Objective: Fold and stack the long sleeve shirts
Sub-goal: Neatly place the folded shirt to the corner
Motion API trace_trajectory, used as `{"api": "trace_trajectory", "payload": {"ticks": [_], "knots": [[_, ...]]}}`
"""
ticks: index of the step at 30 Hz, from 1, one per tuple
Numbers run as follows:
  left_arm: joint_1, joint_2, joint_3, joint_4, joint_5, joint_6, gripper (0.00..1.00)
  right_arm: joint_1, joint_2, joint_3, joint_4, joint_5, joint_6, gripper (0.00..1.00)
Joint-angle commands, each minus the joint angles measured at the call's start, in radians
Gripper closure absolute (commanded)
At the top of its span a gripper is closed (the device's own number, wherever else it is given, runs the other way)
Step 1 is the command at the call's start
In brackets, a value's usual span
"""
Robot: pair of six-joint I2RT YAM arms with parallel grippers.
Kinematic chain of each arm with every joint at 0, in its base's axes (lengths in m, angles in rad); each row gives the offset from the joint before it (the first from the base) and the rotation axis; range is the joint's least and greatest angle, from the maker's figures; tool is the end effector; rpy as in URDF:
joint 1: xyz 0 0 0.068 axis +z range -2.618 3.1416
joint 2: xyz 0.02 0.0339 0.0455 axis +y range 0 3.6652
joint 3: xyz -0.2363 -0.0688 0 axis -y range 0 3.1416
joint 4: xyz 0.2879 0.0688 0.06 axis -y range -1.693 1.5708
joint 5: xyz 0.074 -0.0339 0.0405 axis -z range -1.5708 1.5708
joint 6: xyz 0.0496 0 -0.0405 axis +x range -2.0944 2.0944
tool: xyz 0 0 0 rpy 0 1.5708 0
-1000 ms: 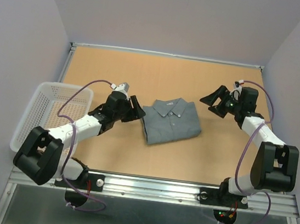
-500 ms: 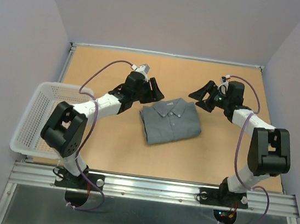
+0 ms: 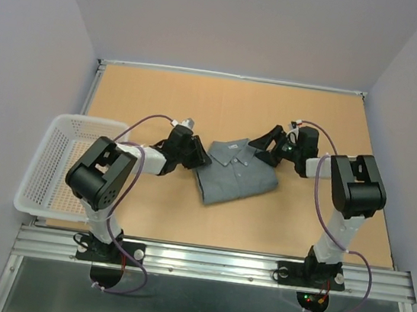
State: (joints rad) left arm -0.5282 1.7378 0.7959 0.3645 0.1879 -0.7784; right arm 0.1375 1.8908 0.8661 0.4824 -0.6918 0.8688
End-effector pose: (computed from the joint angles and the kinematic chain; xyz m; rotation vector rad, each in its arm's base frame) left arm 0.3235 -0.1995 0.0820 -0.1699 2.2898 -0.9270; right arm 0.3832 0.0850 0.0650 0.3709 2.2300 1.3028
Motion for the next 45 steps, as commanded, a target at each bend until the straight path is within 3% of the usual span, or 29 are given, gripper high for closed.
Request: {"api": "trace_trajectory", "payload": {"ticks": [1, 4, 8, 10, 14, 19, 24, 30, 34, 36, 41, 45], "knots": [[0.042, -0.049, -0.127, -0.006, -0.039, -0.051, 0.62, -0.003, 0.01, -0.033, 0.094, 0.018, -0.014, 0.18], [0.068, -0.11, -0.143, -0.016, -0.048, -0.015, 0.62, -0.006, -0.041, -0.021, 0.02, 0.015, -0.049, 0.18], [0.033, -0.26, -0.069, -0.076, -0.036, 0.088, 0.5, -0.004, -0.18, 0.033, -0.18, 0.034, -0.151, 0.17], [-0.021, -0.314, -0.04, -0.125, -0.036, 0.146, 0.41, -0.006, -0.283, -0.013, -0.182, 0.014, -0.131, 0.17], [-0.154, -0.403, 0.009, -0.163, -0.03, 0.18, 0.38, 0.004, -0.428, -0.145, -0.131, -0.026, -0.033, 0.18], [-0.269, -0.295, 0.026, -0.141, 0.007, 0.143, 0.41, 0.014, -0.513, -0.314, -0.05, -0.026, 0.029, 0.18], [-0.266, -0.158, -0.064, -0.09, 0.028, 0.038, 0.57, 0.014, -0.457, -0.501, 0.11, 0.023, 0.061, 0.18], [-0.239, -0.144, -0.199, -0.065, -0.01, 0.004, 0.58, -0.107, -0.394, -0.61, 0.162, 0.031, 0.053, 0.18], [-0.208, -0.158, -0.238, -0.065, -0.002, -0.001, 0.57, -0.131, -0.435, -0.578, 0.159, -0.04, 0.039, 0.18], [-0.208, -0.207, -0.221, -0.099, 0.001, 0.019, 0.54, -0.133, -0.488, -0.558, 0.127, -0.057, 0.056, 0.18], [-0.22, -0.372, -0.161, -0.231, -0.095, 0.073, 0.39, -0.134, -0.7, -0.458, -0.263, 0.05, -0.027, 0.15], [-0.222, -0.509, -0.112, -0.431, -0.254, 0.077, 0.27, -0.133, -0.859, -0.49, -0.402, 0.058, 0.033, 0.0]]}}
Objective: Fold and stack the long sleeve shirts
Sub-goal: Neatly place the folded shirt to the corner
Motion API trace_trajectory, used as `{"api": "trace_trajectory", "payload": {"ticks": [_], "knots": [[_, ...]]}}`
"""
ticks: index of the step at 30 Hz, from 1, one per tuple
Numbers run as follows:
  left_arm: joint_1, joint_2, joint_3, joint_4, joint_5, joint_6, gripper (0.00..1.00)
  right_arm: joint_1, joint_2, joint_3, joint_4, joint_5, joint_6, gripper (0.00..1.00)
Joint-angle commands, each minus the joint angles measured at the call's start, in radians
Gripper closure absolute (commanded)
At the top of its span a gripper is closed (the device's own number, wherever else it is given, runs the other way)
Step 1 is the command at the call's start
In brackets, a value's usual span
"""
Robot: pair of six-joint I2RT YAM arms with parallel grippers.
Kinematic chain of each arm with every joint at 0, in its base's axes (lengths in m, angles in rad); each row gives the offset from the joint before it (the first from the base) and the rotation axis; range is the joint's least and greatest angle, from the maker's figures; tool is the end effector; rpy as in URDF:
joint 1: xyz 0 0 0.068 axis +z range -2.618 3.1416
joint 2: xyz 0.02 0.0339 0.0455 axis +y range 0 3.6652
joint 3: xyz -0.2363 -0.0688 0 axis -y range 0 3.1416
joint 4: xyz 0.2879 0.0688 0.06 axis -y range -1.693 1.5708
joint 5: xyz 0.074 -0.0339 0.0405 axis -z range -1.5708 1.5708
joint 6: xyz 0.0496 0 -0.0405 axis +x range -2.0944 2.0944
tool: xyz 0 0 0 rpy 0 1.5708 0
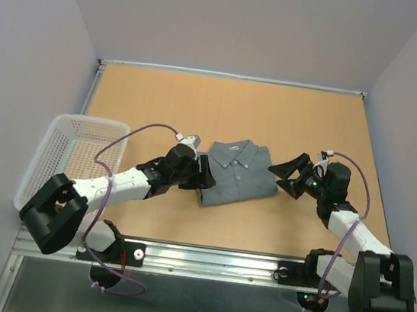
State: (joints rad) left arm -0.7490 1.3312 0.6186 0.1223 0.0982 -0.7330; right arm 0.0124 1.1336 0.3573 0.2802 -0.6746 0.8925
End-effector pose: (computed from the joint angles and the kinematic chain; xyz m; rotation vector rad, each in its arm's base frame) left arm 0.2336 -0.2238 0.1316 0.0794 2.3180 -0.9194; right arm 0.2661 0.0343 0.1150 0.5073 2.1277 1.2330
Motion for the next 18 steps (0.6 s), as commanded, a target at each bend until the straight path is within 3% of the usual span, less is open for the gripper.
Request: {"api": "trace_trajectory", "payload": {"ticks": [1, 3, 8, 13, 18], "knots": [[-0.001, -0.118, 0.067, -0.217, -0.214, 0.02, 0.26, -0.008, -0.127, 0.005, -0.231, 0.05, 0.044, 0.0], [0.0, -0.141, 0.072, -0.269, -0.262, -0.012, 0.21, -0.006, -0.175, -0.03, -0.269, 0.078, 0.059, 0.0], [0.043, -0.13, 0.053, -0.285, -0.261, -0.092, 0.23, -0.008, -0.241, -0.092, -0.314, 0.118, 0.109, 0.0], [0.091, -0.034, 0.036, -0.202, -0.177, -0.112, 0.23, 0.049, -0.271, -0.139, -0.314, 0.205, 0.144, 0.0], [0.106, 0.133, 0.092, -0.141, -0.132, -0.102, 0.3, 0.162, -0.261, -0.167, -0.23, 0.319, 0.223, 0.0]]}}
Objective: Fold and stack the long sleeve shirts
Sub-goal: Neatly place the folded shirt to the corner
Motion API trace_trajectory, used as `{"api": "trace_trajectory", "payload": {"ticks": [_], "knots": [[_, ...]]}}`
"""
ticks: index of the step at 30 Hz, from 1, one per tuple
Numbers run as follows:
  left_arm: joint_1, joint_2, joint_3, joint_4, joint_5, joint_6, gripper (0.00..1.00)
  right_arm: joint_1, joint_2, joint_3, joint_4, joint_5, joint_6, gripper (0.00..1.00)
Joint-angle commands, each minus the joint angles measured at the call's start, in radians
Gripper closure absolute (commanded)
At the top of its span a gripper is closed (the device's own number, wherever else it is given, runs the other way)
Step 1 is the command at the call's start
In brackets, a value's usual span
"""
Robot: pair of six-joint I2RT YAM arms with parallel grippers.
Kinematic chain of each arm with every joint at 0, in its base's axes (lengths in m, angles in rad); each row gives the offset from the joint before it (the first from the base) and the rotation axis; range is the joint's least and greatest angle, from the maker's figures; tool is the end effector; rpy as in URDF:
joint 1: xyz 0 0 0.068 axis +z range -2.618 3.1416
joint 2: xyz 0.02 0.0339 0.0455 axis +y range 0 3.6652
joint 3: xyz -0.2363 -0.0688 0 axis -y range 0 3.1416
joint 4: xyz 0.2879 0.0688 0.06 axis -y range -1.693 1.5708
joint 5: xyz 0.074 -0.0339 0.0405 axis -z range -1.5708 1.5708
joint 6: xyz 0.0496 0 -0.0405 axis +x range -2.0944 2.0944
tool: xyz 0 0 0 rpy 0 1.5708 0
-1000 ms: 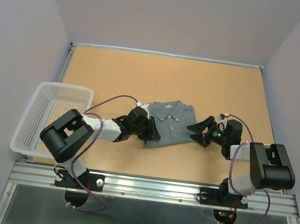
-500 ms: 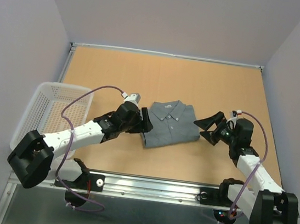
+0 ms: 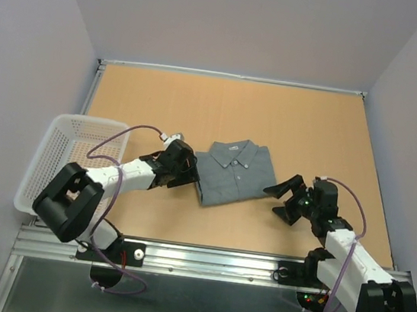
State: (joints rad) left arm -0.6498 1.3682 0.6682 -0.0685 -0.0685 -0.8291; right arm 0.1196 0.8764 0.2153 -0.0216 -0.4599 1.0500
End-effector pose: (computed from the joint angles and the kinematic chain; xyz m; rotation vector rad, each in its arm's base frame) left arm 0.2569 -0.1910 0.1196 -0.2528 2.4178 -0.6332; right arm 0.2205 0.0487 0.0909 0.8421 2.2766 1.1045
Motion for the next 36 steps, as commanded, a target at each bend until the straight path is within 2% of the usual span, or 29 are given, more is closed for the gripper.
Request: {"api": "trace_trajectory", "payload": {"ticks": [1, 8, 10, 11, 14, 15, 16, 23, 26, 31, 33, 35, 36], "knots": [[0.01, 0.126, 0.074, 0.05, 0.041, -0.002, 0.32, 0.075, 0.006, -0.03, 0.096, 0.116, 0.08, 0.0], [0.026, 0.27, 0.133, 0.064, 0.122, -0.005, 0.44, 0.179, 0.065, -0.04, 0.192, 0.191, 0.172, 0.0], [0.026, 0.29, 0.128, 0.087, 0.133, -0.007, 0.53, 0.202, 0.084, -0.051, 0.225, 0.236, 0.218, 0.0], [0.026, 0.293, 0.123, 0.088, 0.14, -0.008, 0.65, 0.225, 0.091, -0.056, 0.242, 0.257, 0.235, 0.0], [0.026, 0.305, 0.097, 0.096, 0.148, -0.004, 0.83, 0.274, 0.151, -0.056, 0.305, 0.285, 0.286, 0.0], [0.026, 0.308, 0.088, 0.101, 0.151, -0.001, 0.95, 0.293, 0.173, -0.053, 0.331, 0.318, 0.312, 0.0], [0.026, 0.31, 0.084, 0.105, 0.154, 0.001, 1.0, 0.308, 0.191, -0.053, 0.331, 0.332, 0.312, 0.0], [0.026, 0.289, 0.085, 0.15, 0.219, 0.028, 1.0, 0.42, 0.412, -0.045, 0.515, 0.406, 0.47, 0.01], [0.027, 0.281, 0.085, 0.151, 0.236, 0.033, 1.0, 0.449, 0.457, -0.042, 0.523, 0.452, 0.519, 0.03], [0.039, 0.275, 0.074, 0.162, 0.251, 0.039, 1.0, 0.454, 0.469, -0.059, 0.525, 0.504, 0.554, 0.17], [0.045, 0.279, 0.085, 0.168, 0.271, 0.042, 1.0, 0.454, 0.473, -0.062, 0.525, 0.526, 0.571, 0.28], [0.047, 0.282, 0.1, 0.168, 0.291, 0.05, 1.0, 0.454, 0.478, -0.063, 0.526, 0.555, 0.578, 0.45], [0.047, 0.284, 0.108, 0.167, 0.295, 0.05, 1.0, 0.454, 0.48, -0.062, 0.526, 0.566, 0.578, 0.5]]}}
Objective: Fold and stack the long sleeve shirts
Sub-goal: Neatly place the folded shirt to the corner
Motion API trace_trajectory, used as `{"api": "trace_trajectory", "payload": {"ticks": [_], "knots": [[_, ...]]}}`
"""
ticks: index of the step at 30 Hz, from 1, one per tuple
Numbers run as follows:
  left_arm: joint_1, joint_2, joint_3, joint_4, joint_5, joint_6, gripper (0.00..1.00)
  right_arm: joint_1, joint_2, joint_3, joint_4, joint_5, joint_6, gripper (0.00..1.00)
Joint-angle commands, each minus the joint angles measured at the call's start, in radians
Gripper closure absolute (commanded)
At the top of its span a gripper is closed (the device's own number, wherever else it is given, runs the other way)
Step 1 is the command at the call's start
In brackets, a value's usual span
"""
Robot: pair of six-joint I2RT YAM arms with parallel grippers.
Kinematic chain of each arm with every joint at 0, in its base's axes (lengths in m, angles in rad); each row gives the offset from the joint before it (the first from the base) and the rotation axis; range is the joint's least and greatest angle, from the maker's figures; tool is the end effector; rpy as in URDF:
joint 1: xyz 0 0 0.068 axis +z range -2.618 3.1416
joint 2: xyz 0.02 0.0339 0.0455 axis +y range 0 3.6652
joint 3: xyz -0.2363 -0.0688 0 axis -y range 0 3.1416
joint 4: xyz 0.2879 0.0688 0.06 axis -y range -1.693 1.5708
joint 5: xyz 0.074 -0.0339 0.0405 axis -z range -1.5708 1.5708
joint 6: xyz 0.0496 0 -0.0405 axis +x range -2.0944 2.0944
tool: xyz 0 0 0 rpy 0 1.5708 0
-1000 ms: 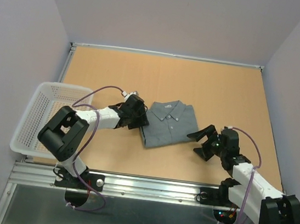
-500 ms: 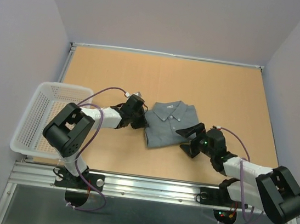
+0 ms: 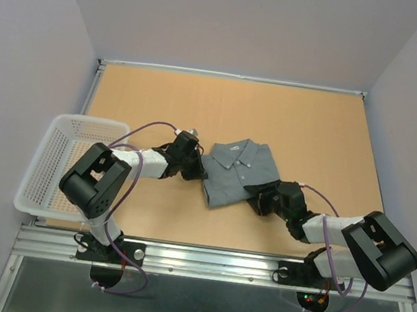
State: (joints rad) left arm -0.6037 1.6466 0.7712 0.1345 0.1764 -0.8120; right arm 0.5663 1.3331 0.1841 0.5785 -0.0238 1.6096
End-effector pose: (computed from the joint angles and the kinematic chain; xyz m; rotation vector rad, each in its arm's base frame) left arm 0.2906 -0.2110 0.0836 -0.1616 2.4751 -0.8764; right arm 0.2027 0.1303 0.0383 1.1998 2.1193 1.1922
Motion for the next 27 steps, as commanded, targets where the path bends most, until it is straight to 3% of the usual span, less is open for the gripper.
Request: {"api": "trace_trajectory", "payload": {"ticks": [1, 4, 5, 7, 9, 11, 13, 16, 23, 27], "knots": [[0.001, 0.004, 0.02, -0.036, 0.057, 0.034, 1.0, 0.007, 0.023, -0.028, -0.071, 0.14, 0.019, 0.56], [0.001, -0.013, 0.049, -0.044, 0.063, 0.045, 0.94, 0.001, 0.041, 0.006, -0.068, 0.16, 0.009, 0.85], [0.001, -0.031, 0.057, -0.049, 0.057, 0.056, 0.9, -0.006, 0.057, 0.027, -0.066, 0.162, 0.003, 0.99], [0.002, -0.056, 0.079, -0.061, 0.045, 0.066, 0.81, -0.014, 0.067, 0.047, -0.066, 0.168, 0.001, 0.99], [0.01, -0.108, 0.095, -0.088, 0.022, 0.074, 0.54, -0.042, 0.074, 0.069, -0.062, 0.182, 0.003, 0.99], [0.025, -0.155, 0.103, -0.11, -0.011, 0.082, 0.37, -0.084, 0.074, 0.08, -0.059, 0.188, 0.0, 0.99], [0.048, -0.235, 0.109, -0.133, -0.04, 0.097, 0.28, -0.141, 0.075, 0.1, -0.055, 0.191, -0.01, 0.99], [0.064, -0.353, 0.125, -0.211, -0.087, 0.134, 0.25, -0.206, 0.084, 0.13, -0.055, 0.208, -0.037, 0.99], [0.073, -0.606, 0.1, -0.387, -0.285, 0.221, 0.17, -0.546, 0.207, 0.318, -0.055, 0.116, -0.227, 1.0], [0.078, -0.741, 0.063, -0.463, -0.36, 0.244, 0.11, -0.667, 0.432, 0.567, -0.068, -0.074, -0.326, 0.99]]}}
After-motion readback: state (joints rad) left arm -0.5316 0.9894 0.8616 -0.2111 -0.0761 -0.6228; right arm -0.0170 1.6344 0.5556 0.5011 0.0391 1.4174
